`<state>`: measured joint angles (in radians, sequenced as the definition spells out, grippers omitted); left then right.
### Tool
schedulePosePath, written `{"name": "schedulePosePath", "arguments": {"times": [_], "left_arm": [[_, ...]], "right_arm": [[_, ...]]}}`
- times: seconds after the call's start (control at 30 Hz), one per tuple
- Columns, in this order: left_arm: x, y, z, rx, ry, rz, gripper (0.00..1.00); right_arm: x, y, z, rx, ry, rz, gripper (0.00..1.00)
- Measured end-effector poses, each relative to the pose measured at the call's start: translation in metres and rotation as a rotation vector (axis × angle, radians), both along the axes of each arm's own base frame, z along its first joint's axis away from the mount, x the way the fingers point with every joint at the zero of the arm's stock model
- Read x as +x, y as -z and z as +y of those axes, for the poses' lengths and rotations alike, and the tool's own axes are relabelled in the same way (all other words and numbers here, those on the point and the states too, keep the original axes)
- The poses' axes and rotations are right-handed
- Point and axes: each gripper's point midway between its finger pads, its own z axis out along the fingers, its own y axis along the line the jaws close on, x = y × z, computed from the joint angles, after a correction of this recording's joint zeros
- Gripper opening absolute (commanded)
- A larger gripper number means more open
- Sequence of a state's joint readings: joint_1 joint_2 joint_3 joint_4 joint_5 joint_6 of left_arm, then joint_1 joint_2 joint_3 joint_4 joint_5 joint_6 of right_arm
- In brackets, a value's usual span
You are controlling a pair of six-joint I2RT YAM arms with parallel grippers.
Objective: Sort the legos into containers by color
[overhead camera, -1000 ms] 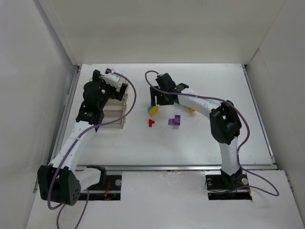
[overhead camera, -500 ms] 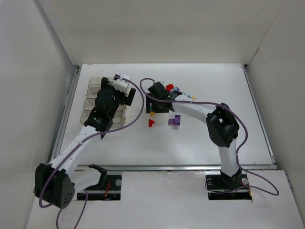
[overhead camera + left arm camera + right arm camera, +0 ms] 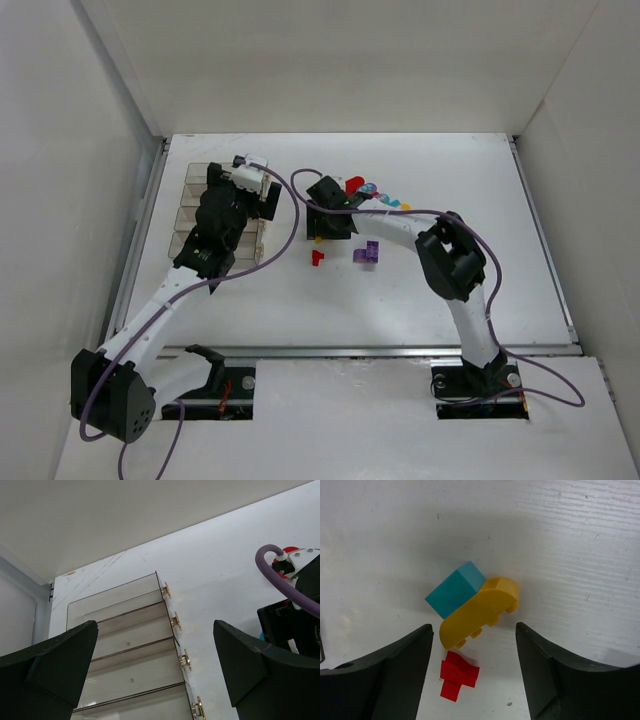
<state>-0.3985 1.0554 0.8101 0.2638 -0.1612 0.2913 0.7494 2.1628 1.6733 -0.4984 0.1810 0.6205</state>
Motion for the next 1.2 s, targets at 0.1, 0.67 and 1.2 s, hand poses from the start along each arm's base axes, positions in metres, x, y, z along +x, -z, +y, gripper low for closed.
{"name": "schedulePosePath", "arguments": {"times": [0.1, 0.67, 1.2], "left_arm": [[0.0, 0.0, 0.001, -0.005, -0.008, 0.001, 1.0], [0.0, 0.003, 0.003, -0.021, -0.025, 0.028, 1.0], [0.005, 0.02, -0.002, -0.034, 0.048, 0.124, 0.93]], "right_arm": [[0.002, 0.001, 0.001, -0.006, -0.009, -0.003, 0.6], [0.014, 0.008, 0.007, -0.044, -0.079, -0.042, 0.34], [0.014, 0.006, 0.012, -0.033, -0.258, -0.093, 0.0]]}}
